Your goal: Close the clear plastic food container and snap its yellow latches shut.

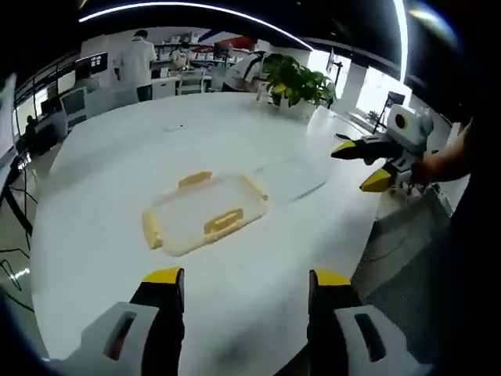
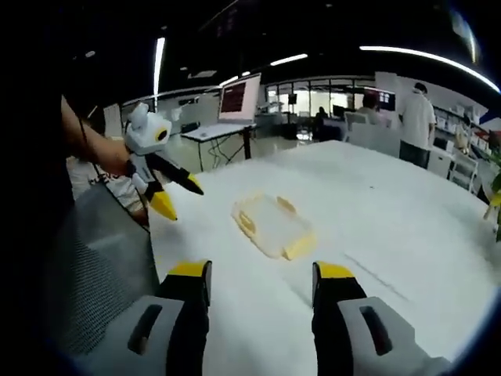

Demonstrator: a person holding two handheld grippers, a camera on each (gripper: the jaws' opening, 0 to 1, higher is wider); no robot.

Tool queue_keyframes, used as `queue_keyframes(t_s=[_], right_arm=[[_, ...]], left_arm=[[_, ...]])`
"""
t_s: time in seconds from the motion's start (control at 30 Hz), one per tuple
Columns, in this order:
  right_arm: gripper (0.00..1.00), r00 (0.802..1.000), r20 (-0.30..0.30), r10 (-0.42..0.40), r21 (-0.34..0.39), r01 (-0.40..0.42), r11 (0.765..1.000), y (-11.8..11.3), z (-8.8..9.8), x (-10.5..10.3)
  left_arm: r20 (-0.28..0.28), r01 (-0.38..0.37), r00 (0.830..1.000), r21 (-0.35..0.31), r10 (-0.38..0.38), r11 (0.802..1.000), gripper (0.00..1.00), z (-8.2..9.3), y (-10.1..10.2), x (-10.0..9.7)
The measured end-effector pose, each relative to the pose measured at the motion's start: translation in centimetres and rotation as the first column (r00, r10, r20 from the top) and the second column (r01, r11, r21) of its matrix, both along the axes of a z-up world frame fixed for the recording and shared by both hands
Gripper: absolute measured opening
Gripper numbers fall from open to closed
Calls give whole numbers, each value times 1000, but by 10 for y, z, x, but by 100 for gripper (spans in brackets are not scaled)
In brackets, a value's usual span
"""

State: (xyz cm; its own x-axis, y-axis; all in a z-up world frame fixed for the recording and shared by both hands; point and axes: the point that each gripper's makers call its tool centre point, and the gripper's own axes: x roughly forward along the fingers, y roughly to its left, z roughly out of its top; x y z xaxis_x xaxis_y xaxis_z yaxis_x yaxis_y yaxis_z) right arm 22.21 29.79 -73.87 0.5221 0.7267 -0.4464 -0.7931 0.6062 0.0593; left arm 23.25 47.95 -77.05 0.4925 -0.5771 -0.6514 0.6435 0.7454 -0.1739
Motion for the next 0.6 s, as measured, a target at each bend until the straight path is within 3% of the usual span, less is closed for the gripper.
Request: queue_keyframes(t_s=[0.13,0.2,0.3,0.6], right_arm=[[42,999,-43,4,61,-1,998,8,1,5],[43,999,-49,-9,79,13,997,8,3,10],[45,998,-55,-9,96,15,995,10,5,16],[40,997,-46,67,41,-65,997,19,0,30]], left_arm=[[19,3,1000,9,-3,1000,62,2,-1,12],[2,-15,1000,-28,15,999,63,5,-4,17],[13,16,1000,0,-16,1000,63,4,-5,20],[-2,74,997,72,-74,995,63,-7,3,35]])
